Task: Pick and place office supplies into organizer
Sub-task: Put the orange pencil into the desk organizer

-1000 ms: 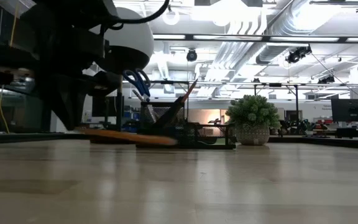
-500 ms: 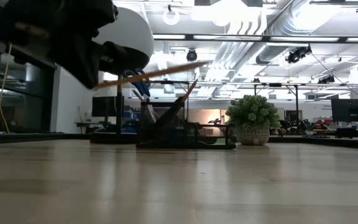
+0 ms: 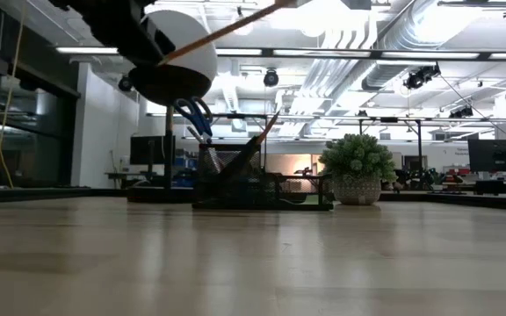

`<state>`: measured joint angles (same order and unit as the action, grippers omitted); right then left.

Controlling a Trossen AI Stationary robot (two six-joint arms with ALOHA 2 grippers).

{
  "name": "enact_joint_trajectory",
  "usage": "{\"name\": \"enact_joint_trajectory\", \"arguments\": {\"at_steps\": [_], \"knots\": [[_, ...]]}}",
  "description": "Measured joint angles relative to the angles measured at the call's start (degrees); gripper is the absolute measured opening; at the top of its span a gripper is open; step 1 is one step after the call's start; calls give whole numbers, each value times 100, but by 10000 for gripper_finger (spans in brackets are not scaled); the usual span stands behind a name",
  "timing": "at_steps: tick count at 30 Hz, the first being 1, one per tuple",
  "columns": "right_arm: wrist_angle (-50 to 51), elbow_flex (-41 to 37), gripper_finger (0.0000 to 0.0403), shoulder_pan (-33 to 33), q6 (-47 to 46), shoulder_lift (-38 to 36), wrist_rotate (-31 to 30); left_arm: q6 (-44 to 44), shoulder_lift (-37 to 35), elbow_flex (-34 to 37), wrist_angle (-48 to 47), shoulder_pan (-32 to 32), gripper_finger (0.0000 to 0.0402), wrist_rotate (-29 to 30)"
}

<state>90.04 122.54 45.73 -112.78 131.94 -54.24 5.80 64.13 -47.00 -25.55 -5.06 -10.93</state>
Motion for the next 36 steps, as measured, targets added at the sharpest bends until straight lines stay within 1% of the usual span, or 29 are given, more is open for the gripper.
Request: {"name": "enact_joint_trajectory", "arguments": {"at_steps": [6, 11, 17, 22, 24, 28, 36], "knots": [[-6, -59, 82, -358, -51, -91, -764, -368, -2, 0, 410, -20, 0, -60], [-4, -61, 82, -506, 31, -212, -1206, -522, -76, 2, 508, -24, 0, -161], [-5, -61, 82, -496, 40, -240, -1344, -661, -369, 2, 708, -24, 0, -123], [-5, -61, 82, -542, 51, -240, -1473, -697, -407, 2, 1076, -42, 0, 366], [-5, -61, 82, -569, 53, -240, -1479, -759, -324, 2, 1421, -164, 0, 501], [-4, -69, 82, -621, 77, -262, -1687, -937, -177, 2, 2106, -450, 0, 356], [-2, -70, 82, -858, 423, -566, -2353, -929, 57, 96, 2427, -1085, 0, -86]]}}
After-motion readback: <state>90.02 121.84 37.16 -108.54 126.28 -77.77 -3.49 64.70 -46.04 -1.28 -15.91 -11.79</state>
